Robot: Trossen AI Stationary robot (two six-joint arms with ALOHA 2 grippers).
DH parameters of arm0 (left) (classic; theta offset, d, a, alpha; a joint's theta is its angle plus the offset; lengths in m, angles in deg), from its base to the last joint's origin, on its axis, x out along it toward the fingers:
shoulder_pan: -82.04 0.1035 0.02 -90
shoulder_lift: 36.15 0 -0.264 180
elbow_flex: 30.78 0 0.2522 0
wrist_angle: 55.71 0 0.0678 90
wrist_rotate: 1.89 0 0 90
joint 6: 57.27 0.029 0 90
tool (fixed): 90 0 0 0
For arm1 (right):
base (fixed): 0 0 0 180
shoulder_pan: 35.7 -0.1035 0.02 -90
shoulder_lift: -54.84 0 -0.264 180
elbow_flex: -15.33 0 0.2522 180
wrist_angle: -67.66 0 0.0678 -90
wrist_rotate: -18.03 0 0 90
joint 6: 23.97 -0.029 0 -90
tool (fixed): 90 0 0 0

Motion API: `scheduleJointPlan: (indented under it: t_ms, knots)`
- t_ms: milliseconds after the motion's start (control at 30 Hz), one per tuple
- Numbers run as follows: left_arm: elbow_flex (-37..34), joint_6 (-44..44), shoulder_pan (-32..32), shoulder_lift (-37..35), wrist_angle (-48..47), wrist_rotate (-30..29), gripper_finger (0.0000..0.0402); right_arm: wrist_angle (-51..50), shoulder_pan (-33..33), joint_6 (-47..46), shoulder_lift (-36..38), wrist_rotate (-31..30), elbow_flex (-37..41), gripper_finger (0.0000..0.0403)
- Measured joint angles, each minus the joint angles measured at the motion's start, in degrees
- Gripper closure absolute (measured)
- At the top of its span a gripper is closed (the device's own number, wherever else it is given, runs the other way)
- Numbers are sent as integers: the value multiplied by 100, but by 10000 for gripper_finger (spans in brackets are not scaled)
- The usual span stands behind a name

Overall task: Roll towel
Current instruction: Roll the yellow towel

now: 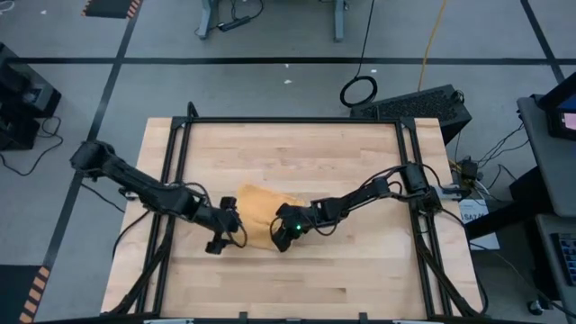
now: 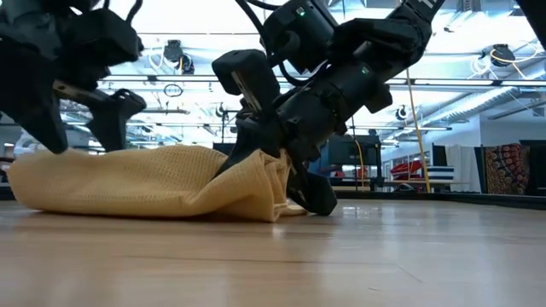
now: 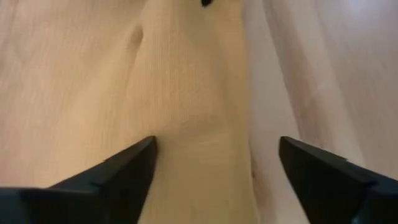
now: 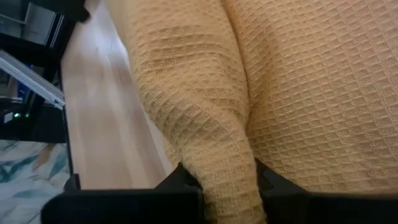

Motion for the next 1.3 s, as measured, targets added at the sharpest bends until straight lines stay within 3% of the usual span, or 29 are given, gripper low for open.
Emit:
scheduleJointPlan:
  t_ms: [133, 233, 433, 600, 733, 933, 1000, 1100, 1300]
  knots:
    - [0, 104, -139, 521, 763, 131, 11, -25, 50, -7, 0, 224, 2, 380]
    - [2, 206, -313, 936, 1144, -102, 11, -25, 86, -88, 0, 339, 2, 379]
    - [6, -291, -357, 1522, 945, -580, 56, 24, 114, -122, 0, 345, 9, 377]
    - [13, -333, -207, 1573, 1035, -456, 140, 87, 112, 32, 45, 388, 11, 359]
    - [8, -332, 41, 1461, 1221, 373, 241, -295, 93, 694, 248, 650, 22, 310]
    - [0, -282, 531, 1280, 1267, 1709, 378, -1815, 97, 1882, 1155, 592, 37, 193]
    - [-3, -216, 721, 1227, 1283, 2182, 387, -2161, 52, 2337, 1465, 577, 35, 156]
    - [-3, -239, 1008, 1228, 1279, 2694, 370, -2351, -105, 2952, 1873, 234, 33, 112]
    - [-3, -564, 1612, 1230, 1259, 3148, 348, -2084, -683, 3544, 2094, -904, 17, 73]
